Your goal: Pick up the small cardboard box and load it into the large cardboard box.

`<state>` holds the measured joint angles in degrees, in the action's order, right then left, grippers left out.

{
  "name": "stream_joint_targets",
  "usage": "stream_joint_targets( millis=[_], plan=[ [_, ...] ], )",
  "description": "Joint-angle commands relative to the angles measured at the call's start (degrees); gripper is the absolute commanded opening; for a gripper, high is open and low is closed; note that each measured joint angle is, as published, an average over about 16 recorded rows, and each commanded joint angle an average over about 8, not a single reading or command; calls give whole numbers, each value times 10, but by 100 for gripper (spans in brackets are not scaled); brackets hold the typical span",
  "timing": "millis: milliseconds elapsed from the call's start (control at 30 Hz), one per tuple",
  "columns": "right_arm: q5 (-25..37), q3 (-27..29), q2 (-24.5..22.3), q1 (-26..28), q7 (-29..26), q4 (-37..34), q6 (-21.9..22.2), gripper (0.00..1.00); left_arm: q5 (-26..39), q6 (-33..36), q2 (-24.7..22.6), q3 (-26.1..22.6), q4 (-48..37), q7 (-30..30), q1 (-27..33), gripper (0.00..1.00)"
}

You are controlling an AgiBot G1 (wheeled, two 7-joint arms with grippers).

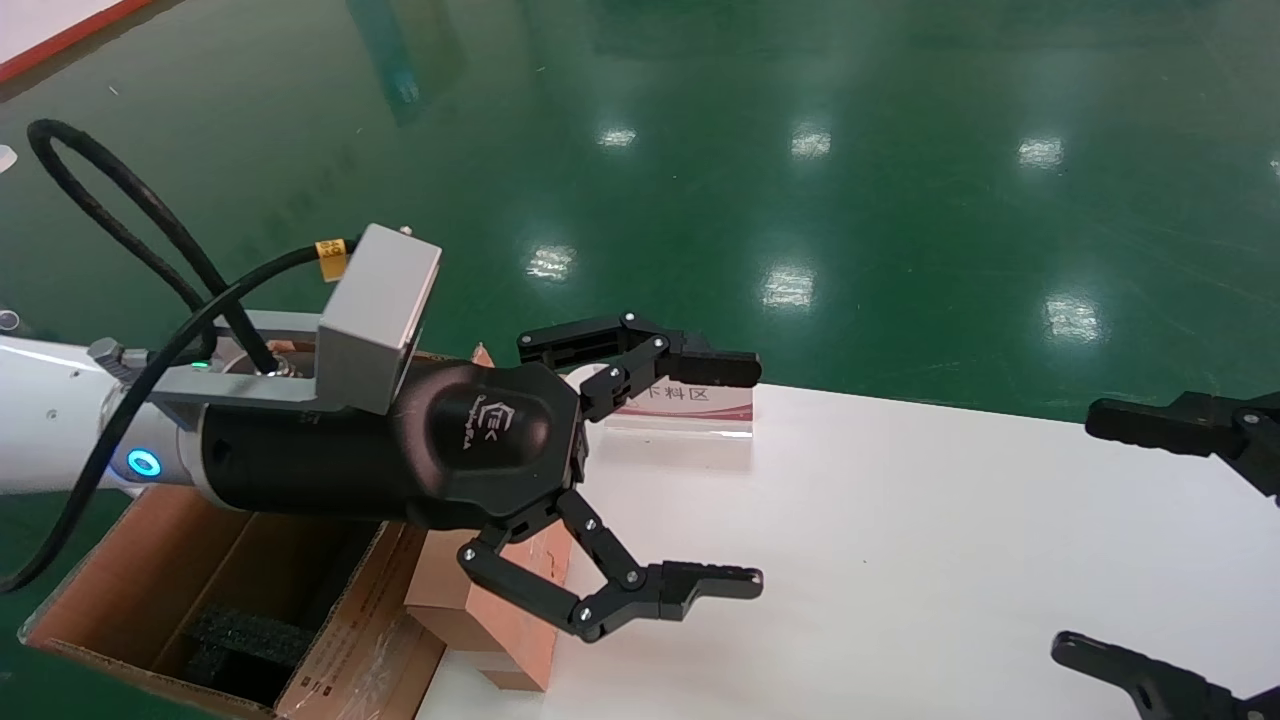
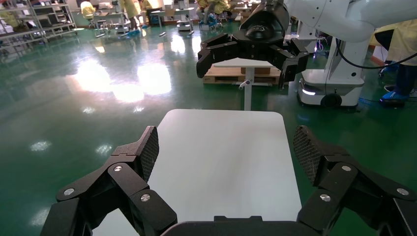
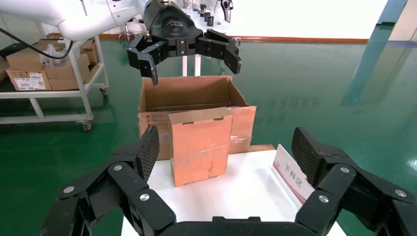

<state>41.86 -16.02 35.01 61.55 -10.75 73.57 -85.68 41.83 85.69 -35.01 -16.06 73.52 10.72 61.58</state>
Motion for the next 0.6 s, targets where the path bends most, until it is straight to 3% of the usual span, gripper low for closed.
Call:
stream_joint_targets(
  millis=[33, 600],
  plan=[
    [0, 0, 0, 0, 0, 0, 0, 100, 0, 0, 0, 0, 0, 0, 0, 100],
    [0, 0, 0, 0, 0, 0, 0, 100, 19, 0, -1, -9, -14, 5, 15, 100]
  ],
)
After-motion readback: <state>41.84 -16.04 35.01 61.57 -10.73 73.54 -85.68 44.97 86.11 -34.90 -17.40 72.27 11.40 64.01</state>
